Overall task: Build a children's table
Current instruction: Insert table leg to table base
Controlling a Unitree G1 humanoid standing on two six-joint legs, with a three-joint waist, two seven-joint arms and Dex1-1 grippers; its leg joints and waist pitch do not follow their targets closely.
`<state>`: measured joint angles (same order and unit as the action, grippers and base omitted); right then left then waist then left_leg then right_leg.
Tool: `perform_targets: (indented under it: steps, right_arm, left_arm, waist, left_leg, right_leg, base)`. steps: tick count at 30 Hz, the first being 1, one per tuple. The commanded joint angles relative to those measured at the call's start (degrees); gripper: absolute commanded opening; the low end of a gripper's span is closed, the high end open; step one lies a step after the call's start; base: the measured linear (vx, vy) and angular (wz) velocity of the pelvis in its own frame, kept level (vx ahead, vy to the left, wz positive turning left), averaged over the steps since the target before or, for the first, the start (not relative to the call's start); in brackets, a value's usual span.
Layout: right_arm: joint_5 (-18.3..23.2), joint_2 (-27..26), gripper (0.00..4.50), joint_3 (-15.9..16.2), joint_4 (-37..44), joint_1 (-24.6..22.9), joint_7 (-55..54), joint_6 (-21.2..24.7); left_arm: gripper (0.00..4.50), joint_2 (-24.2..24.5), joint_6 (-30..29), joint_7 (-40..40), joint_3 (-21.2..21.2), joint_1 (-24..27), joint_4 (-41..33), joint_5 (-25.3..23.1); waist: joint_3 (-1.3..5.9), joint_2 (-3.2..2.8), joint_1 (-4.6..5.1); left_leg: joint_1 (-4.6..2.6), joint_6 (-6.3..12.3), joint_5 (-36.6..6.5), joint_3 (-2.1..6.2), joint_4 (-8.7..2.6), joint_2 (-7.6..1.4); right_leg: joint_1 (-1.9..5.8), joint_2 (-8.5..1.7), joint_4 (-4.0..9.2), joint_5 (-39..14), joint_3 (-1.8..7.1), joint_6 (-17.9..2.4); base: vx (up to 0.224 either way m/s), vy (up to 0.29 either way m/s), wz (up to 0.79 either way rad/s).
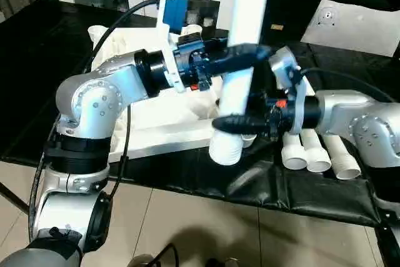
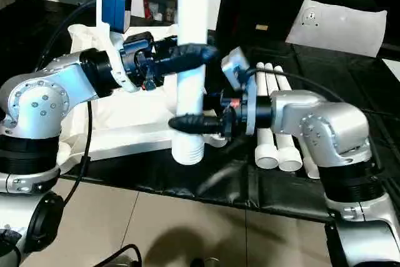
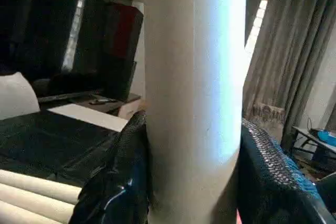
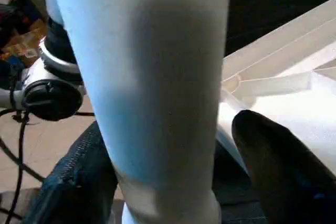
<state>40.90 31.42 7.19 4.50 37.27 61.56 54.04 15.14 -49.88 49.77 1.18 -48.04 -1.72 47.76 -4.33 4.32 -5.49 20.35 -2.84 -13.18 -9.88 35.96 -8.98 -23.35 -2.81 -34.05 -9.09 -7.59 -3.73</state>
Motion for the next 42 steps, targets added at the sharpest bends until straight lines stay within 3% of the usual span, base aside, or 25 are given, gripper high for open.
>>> perform_targets:
  steps: [1,14,29,31,34,42]
  right_arm:
    - [-0.52,1.4,3.12,0.65,0.56,-1.09,0.78,-0.38]
    - [-0.74,1.18,2.08,0.92,0.51,-2.56,2.15,-1.4]
    - [0.32,0.25,1.99,0.14,0.95,-3.41,2.59,-2.11]
    - [0.28,0.18,1.99,0.05,1.0,-3.64,2.47,-2.21]
    - [0.19,0.02,1.99,-0.04,0.99,-3.89,2.16,-2.36]
    - [0.17,-0.71,1.98,-0.74,1.16,-4.82,0.85,-2.82]
  left_arm:
    - [1.84,-0.33,0.54,1.31,-0.83,-1.68,-1.9,1.12]
    - [1.82,-0.42,0.37,2.47,-0.94,-1.71,-2.31,1.35]
    - [1.82,-0.75,0.65,3.45,-0.86,-1.23,-3.53,2.11]
    - [1.82,-1.4,-1.33,2.38,0.45,-1.55,-3.84,4.49]
    - [2.52,-1.54,-2.03,2.0,0.94,-1.69,-3.55,5.14]
    - [3.31,-2.53,-2.19,0.24,2.68,-1.33,-2.61,6.03]
  waist:
    - [5.04,0.3,-0.29]
    - [5.12,0.19,-0.42]
    - [5.08,0.09,-0.54]
    - [5.13,0.01,-0.55]
    - [5.12,-0.05,-0.63]
    - [5.16,-0.13,-0.83]
  left_leg:
    - [0.33,3.67,2.94,1.51,-3.4,-3.86]
    - [0.29,3.4,3.02,1.64,-3.38,-3.92]
    - [0.24,3.42,2.96,1.66,-3.43,-4.03]
    - [0.26,3.32,2.94,1.64,-3.39,-4.04]
    - [0.25,3.42,2.81,1.61,-3.38,-3.96]
    - [0.24,3.26,2.9,1.67,-3.36,-4.09]
  right_leg:
    - [4.38,-6.31,4.65,-21.21,4.22,1.84]
    - [4.3,-6.2,4.54,-20.87,4.14,1.86]
    - [4.34,-6.29,4.49,-20.3,4.2,0.88]
    - [4.38,-6.37,4.42,-20.1,4.23,0.76]
    - [4.37,-6.33,4.48,-20.19,4.19,0.54]
    - [4.38,-6.38,4.44,-19.68,4.19,0.17]
  base:
    - [0.0,0.0,0.0]
    - [0.0,0.0,0.0]
    - [0.0,0.0,0.0]
    - [0.0,0.0,0.0]
    - [0.0,0.0,0.0]
    - [0.0,0.0,0.0]
